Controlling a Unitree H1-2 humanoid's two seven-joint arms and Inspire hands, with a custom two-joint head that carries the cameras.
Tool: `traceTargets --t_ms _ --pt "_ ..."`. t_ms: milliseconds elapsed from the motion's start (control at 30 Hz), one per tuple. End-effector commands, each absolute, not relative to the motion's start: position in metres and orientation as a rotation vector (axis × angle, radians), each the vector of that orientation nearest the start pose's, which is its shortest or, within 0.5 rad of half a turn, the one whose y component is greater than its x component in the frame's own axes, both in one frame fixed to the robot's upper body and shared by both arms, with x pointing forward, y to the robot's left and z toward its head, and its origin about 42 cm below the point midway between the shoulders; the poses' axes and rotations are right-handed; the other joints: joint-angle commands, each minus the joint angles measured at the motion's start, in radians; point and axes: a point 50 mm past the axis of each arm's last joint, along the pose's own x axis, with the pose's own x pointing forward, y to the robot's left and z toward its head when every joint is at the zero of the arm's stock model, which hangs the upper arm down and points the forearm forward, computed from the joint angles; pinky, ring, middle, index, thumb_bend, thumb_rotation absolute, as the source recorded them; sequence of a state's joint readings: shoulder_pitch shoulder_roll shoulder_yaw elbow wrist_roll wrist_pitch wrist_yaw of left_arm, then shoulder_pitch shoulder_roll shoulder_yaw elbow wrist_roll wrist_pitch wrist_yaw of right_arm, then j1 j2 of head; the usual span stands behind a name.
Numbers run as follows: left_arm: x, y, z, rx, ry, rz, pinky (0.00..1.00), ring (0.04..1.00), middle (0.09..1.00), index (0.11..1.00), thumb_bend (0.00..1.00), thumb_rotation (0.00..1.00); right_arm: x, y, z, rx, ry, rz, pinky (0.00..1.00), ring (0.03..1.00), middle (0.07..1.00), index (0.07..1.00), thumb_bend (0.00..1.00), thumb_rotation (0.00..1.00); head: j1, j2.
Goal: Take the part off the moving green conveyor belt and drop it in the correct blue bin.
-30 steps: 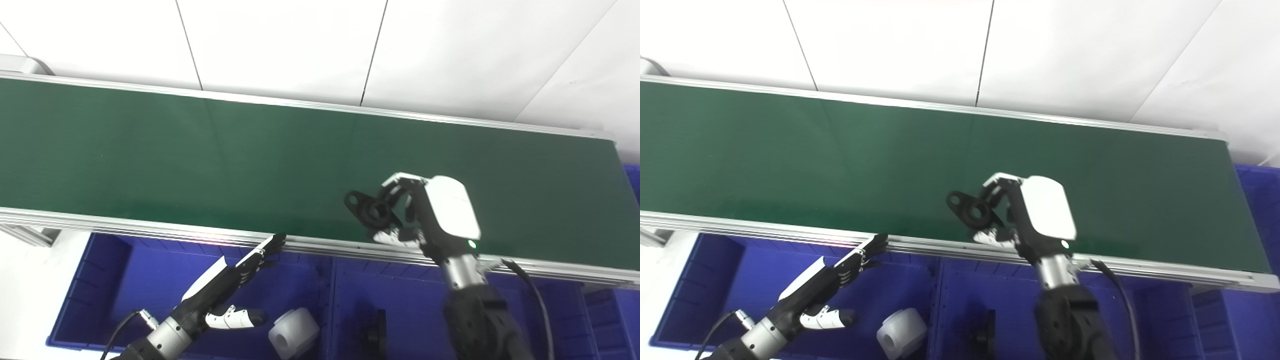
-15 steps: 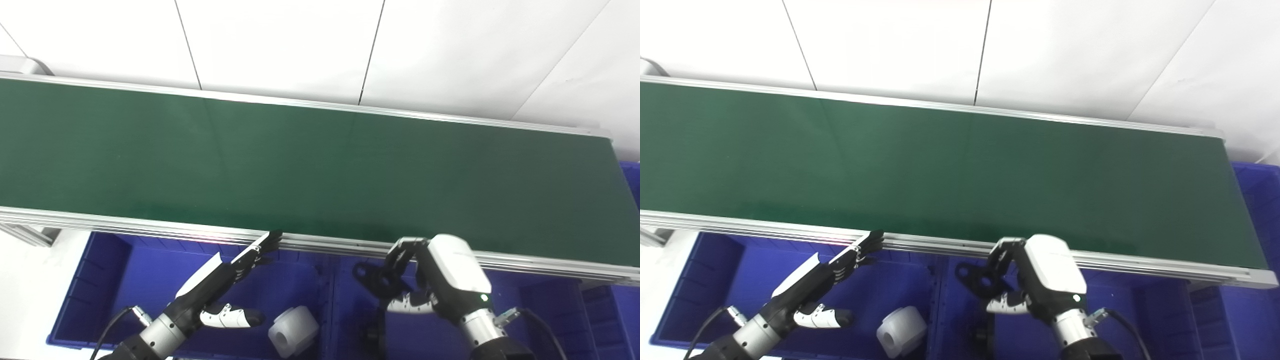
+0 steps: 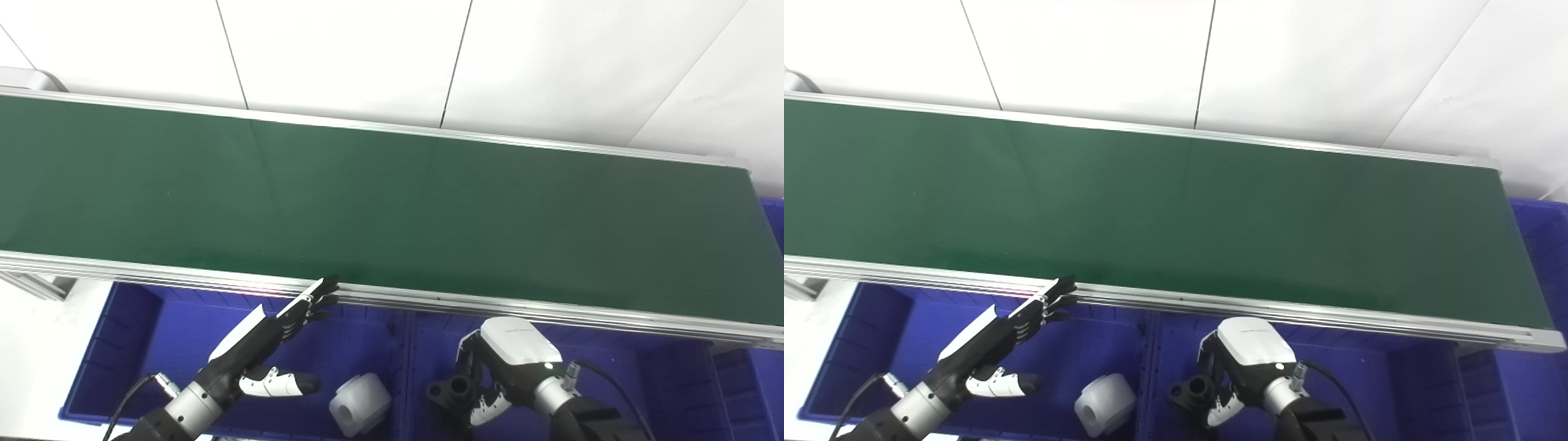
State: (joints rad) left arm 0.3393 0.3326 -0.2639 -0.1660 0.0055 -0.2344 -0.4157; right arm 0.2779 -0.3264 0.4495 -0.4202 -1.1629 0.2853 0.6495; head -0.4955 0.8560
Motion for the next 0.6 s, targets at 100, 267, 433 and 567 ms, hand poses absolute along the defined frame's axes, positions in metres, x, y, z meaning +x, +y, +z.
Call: traceTargets --t_ms 100,267,433,567 --pt "0.148 0.235 0.087 0.252 -0.014 -0.701 0.91 0.958 0.996 1.000 0.77 0.71 0.154 -0.197 0.107 -1.368 0.337 0.702 0.69 0.744 0.793 0.833 0.68 0.24 0.006 0.006" --pt "0.146 0.236 0.088 0.252 -0.010 -0.700 0.91 0.959 0.998 1.000 0.77 0.70 0.146 -0.195 0.117 -1.368 0.310 0.632 0.75 0.787 0.821 0.847 0.67 0.27 0.014 0.015" --pt "0.143 0.235 0.091 0.257 -0.016 -0.704 0.92 0.967 1.000 1.000 0.76 0.70 0.128 -0.191 0.137 -1.281 0.269 0.513 0.73 0.779 0.815 0.840 0.67 0.28 0.038 0.029" --pt "0.140 0.233 0.094 0.249 -0.018 -0.707 0.90 0.957 0.998 1.000 0.76 0.69 0.097 -0.184 0.154 -0.996 0.199 0.308 0.66 0.761 0.800 0.831 0.72 0.23 0.090 0.042"
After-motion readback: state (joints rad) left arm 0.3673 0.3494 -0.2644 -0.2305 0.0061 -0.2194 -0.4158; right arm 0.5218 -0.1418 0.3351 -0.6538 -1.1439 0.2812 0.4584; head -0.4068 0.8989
